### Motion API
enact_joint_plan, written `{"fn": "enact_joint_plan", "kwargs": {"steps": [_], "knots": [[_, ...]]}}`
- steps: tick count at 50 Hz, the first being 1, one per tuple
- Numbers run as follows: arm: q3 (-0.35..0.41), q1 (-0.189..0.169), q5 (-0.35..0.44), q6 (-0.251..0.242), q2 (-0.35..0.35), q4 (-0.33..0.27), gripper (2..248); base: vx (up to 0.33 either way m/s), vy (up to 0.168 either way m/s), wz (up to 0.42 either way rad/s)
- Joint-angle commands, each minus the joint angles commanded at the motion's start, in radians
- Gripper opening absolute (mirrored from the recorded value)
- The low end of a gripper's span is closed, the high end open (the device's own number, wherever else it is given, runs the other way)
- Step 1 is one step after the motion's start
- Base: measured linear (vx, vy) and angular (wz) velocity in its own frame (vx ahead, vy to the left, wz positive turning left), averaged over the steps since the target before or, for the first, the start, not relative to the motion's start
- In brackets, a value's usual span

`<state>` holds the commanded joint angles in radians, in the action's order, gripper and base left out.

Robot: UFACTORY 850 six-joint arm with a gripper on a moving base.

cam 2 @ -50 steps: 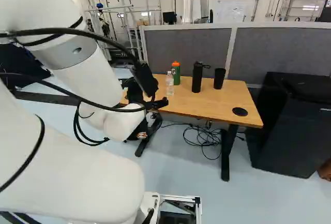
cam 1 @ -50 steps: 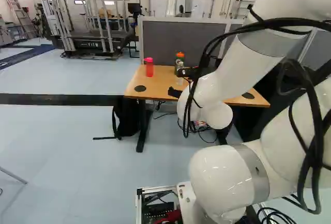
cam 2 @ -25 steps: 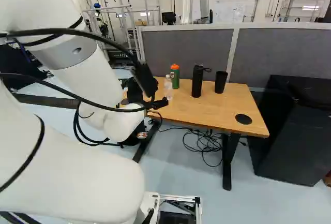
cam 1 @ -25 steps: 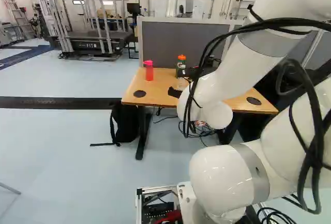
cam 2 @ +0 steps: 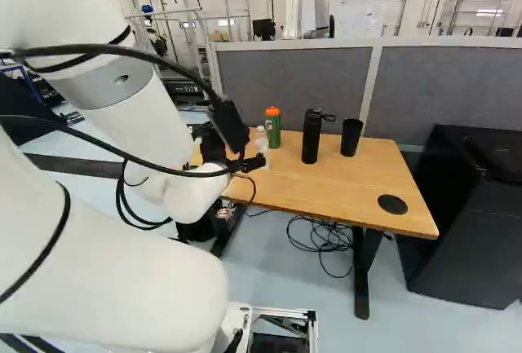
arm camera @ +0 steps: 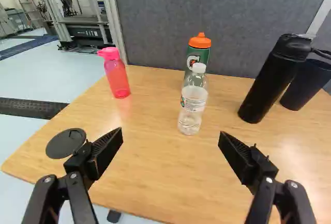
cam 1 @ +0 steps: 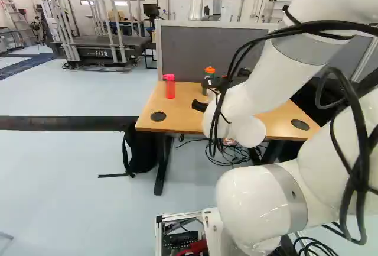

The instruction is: Pick up the green bottle from the table

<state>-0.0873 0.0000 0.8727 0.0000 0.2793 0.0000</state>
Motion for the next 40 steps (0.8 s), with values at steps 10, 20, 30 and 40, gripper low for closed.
{"fn": "enact_joint_plan", "kwargs": {"steps": [10, 20, 30, 40], "knots": [[0.0, 0.0, 0.0, 0.0, 0.0, 0.0, 247, 0.162, 0.003, -0.013], [-0.021, 0.0, 0.0, 0.0, -0.025, 0.0, 247, 0.081, -0.001, -0.008], [-0.024, 0.0, 0.0, 0.0, -0.028, 0.0, 247, 0.0, 0.0, 0.0], [-0.041, -0.002, 0.0, 0.0, -0.031, 0.0, 247, 0.0, 0.0, 0.0]]}}
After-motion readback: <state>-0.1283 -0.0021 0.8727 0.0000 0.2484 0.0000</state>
